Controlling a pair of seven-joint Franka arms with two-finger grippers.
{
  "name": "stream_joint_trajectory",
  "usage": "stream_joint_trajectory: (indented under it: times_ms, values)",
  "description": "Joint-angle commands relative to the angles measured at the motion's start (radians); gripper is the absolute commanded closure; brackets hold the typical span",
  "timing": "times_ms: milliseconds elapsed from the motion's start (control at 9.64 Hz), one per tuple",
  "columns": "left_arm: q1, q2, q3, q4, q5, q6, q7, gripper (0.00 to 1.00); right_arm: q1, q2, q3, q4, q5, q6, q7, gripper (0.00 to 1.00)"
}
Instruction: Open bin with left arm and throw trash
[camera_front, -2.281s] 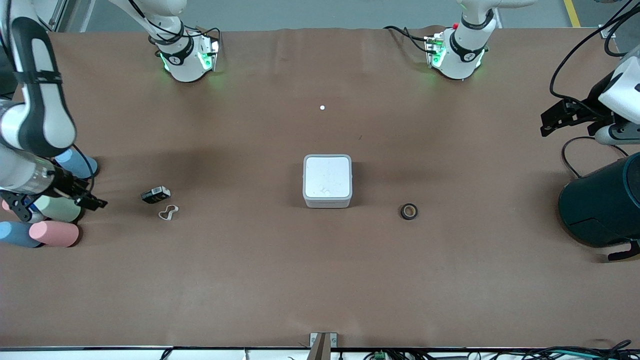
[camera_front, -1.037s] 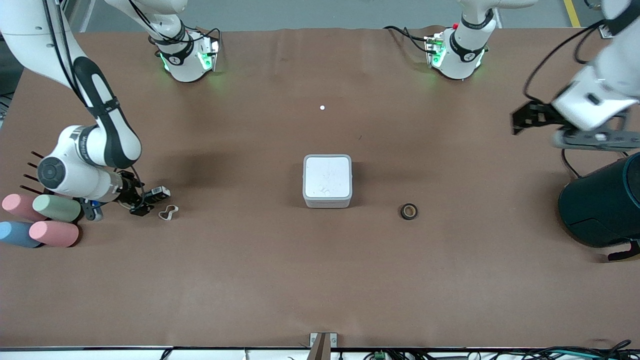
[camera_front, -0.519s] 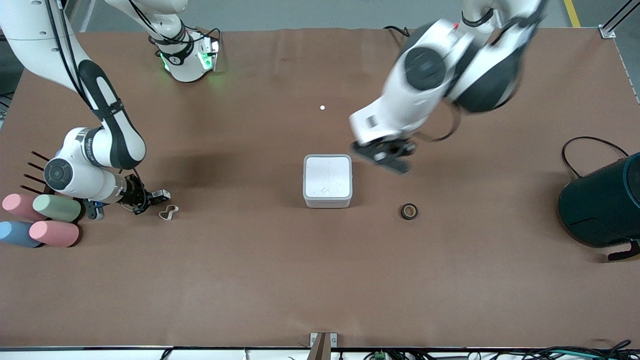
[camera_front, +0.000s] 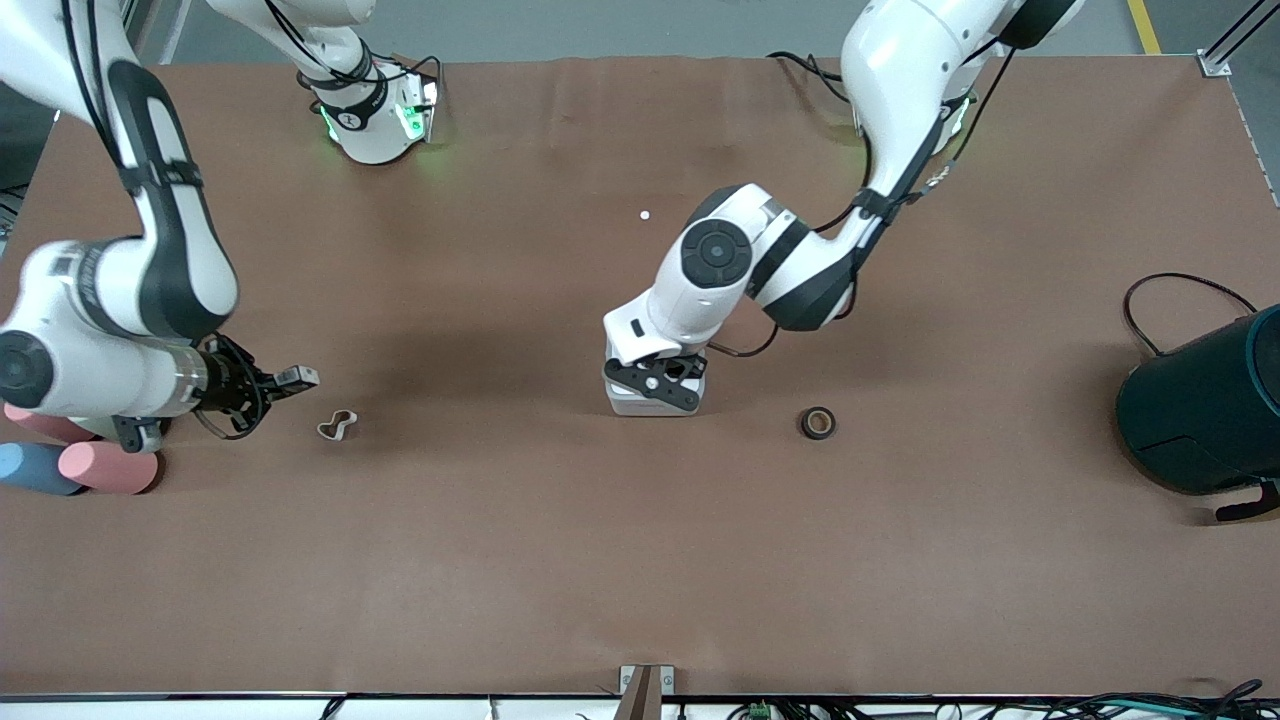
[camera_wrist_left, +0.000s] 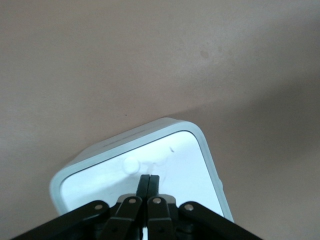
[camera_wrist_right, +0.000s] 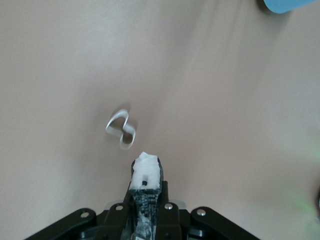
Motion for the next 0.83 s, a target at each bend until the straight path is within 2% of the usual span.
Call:
stream_joint_trajectory:
  times_ms: [0, 207, 415, 622, 726]
  values:
    - [-0.015, 0.028, 0.01, 0.021, 0.042, 0.017, -0.036, 1.0, 0.057, 0.014, -0.003, 0.08, 0.133, -0.032, 0.088, 0.99]
    - [-0.015, 0.066, 0.01, 0.013, 0.109, 0.078, -0.076, 1.0, 0.146, 0.019, -0.003, 0.112, 0.207, -0.007, 0.139, 0.99]
    - [-0.005, 0.081, 0.01, -0.061, 0.154, 0.214, -0.162, 1.0, 0.201, 0.019, -0.003, 0.113, 0.288, 0.097, 0.142, 0.98]
    - [0.014, 0.041, 0.008, -0.067, 0.152, 0.172, -0.159, 1.0, 0.278, 0.02, -0.003, 0.113, 0.308, 0.208, 0.241, 0.95]
    - [0.036, -0.005, 0.004, -0.048, 0.146, 0.03, -0.147, 1.0, 0.322, 0.025, -0.003, 0.108, 0.307, 0.276, 0.304, 0.96]
